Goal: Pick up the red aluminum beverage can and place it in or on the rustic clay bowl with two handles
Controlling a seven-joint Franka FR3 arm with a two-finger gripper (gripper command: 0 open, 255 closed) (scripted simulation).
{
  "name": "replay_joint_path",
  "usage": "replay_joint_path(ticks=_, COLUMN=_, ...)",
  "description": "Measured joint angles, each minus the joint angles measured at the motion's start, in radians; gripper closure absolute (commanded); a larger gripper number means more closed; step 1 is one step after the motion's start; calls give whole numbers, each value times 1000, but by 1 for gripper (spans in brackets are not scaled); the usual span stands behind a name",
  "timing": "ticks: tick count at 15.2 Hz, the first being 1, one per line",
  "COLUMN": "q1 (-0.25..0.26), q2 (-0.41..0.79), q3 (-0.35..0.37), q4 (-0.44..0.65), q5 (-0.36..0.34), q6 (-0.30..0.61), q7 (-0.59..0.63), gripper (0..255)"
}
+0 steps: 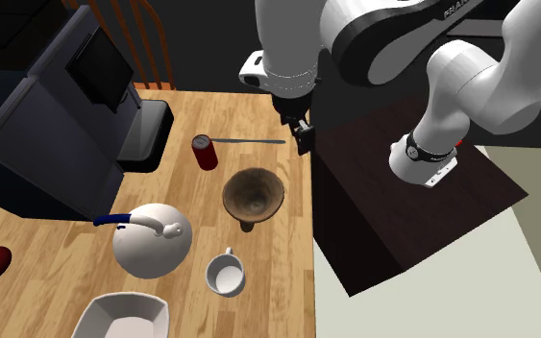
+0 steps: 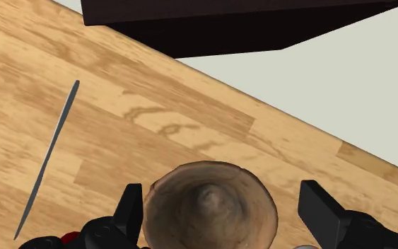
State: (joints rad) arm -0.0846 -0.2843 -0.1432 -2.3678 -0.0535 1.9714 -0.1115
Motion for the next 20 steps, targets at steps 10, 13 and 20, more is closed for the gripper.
replay_joint_path(ticks=10, q1=-51, q2=341, q3=-77, q4=212, q5=33, q6=159, q7=-132, gripper=0)
replay_joint_path(ticks=13, q1=-69, q2=460, q3=-85, q4=304, q5=61, q6=193, q7=-166, gripper=0)
replay_joint_path(ticks=20, q1=-138, q2=714, q3=-93, q4=556, q5=123, q6=213, q7=-252, gripper=0)
